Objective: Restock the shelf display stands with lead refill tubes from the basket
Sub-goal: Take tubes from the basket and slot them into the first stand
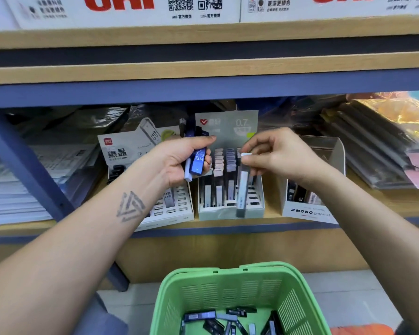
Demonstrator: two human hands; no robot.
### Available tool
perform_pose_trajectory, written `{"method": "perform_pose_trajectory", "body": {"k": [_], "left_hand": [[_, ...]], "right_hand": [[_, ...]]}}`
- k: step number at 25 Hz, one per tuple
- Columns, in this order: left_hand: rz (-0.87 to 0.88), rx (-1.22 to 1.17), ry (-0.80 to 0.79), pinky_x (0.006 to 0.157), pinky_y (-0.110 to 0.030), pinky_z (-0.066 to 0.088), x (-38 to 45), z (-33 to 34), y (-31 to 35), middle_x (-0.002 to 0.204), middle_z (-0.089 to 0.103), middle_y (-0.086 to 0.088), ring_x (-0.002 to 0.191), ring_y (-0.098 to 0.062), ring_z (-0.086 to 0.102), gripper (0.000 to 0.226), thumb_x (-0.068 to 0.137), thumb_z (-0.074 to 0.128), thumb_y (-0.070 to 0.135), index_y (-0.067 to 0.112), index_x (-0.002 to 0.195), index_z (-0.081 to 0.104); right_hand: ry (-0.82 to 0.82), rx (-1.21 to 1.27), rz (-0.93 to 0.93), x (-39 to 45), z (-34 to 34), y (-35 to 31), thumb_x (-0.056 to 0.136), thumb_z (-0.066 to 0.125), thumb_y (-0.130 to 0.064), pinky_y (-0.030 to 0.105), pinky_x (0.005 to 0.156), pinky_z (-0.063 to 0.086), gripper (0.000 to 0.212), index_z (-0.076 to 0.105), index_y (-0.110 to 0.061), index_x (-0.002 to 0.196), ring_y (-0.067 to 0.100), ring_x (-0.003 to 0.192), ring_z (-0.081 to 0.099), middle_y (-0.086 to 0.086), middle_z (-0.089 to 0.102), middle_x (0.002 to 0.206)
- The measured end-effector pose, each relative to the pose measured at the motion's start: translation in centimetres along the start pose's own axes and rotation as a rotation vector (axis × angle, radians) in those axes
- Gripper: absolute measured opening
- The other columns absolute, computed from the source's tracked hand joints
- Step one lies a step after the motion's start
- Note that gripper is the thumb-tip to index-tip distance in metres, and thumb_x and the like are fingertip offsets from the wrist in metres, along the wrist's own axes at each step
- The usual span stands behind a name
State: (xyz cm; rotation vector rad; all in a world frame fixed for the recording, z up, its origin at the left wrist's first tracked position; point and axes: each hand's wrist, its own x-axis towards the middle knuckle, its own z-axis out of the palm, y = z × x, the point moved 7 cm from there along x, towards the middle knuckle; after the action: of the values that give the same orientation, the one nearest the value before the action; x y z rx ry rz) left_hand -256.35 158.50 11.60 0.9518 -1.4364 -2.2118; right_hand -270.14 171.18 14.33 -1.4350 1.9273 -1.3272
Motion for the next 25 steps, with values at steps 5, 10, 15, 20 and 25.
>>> {"method": "perform_pose_trajectory", "body": {"k": [5,10,15,20,25], "left_hand": [[0.001,0.015,0.016,0.04,-0.021,0.047,0.1,-1.8,0.0,0.065,0.055,-0.005,0.046,-0.011,0.053,0.016,0.089,0.072,0.014,0.009,0.088,0.057],[0.028,0.007,0.024,0.042,-0.02,0.048,0.1,-1.2,0.3,0.061,0.056,-0.004,0.047,-0.011,0.053,0.016,0.09,0.071,0.013,0.009,0.084,0.057],[0.03,-0.003,0.01,0.04,-0.019,0.047,0.7,0.4,0.1,0.064,0.053,-0.005,0.046,-0.011,0.052,0.017,0.091,0.071,0.014,0.009,0.083,0.056],[0.028,-0.002,-0.001,0.041,-0.018,0.047,0.9,1.2,-0.3,0.061,0.054,-0.004,0.046,-0.01,0.051,0.018,0.092,0.069,0.014,0.009,0.082,0.056],[0.021,0.005,-0.005,0.04,-0.019,0.047,1.2,1.4,-0.5,0.06,0.055,-0.004,0.046,-0.011,0.052,0.019,0.091,0.071,0.015,0.009,0.081,0.056]], "right_hand": [[0.242,-0.23,-0.021,1.0,-2.0,1.4,0.095,0.065,-0.005,0.03,0.071,0.061,0.016,0.068,-0.02,0.103,0.013,0.065,0.073,0.004,0.073,0.081],[0.291,-0.292,-0.034,1.3,-2.0,1.8,0.094,0.07,-0.011,0.025,0.067,0.062,0.012,0.072,-0.013,0.105,0.009,0.067,0.071,0.002,0.073,0.086],[0.316,-0.317,-0.067,1.1,-2.7,1.7,0.094,0.069,-0.01,0.028,0.07,0.062,0.013,0.071,-0.014,0.106,0.01,0.07,0.071,0.002,0.072,0.088],[0.237,-0.268,-0.069,0.7,-2.5,1.3,0.092,0.069,-0.004,0.034,0.072,0.063,0.021,0.065,-0.022,0.085,0.012,0.068,0.072,0.003,0.072,0.08],[0.18,-0.265,-0.092,0.4,-2.4,1.1,0.091,0.07,0.0,0.04,0.073,0.063,0.025,0.065,-0.022,0.08,0.015,0.067,0.074,0.005,0.071,0.076]]}}
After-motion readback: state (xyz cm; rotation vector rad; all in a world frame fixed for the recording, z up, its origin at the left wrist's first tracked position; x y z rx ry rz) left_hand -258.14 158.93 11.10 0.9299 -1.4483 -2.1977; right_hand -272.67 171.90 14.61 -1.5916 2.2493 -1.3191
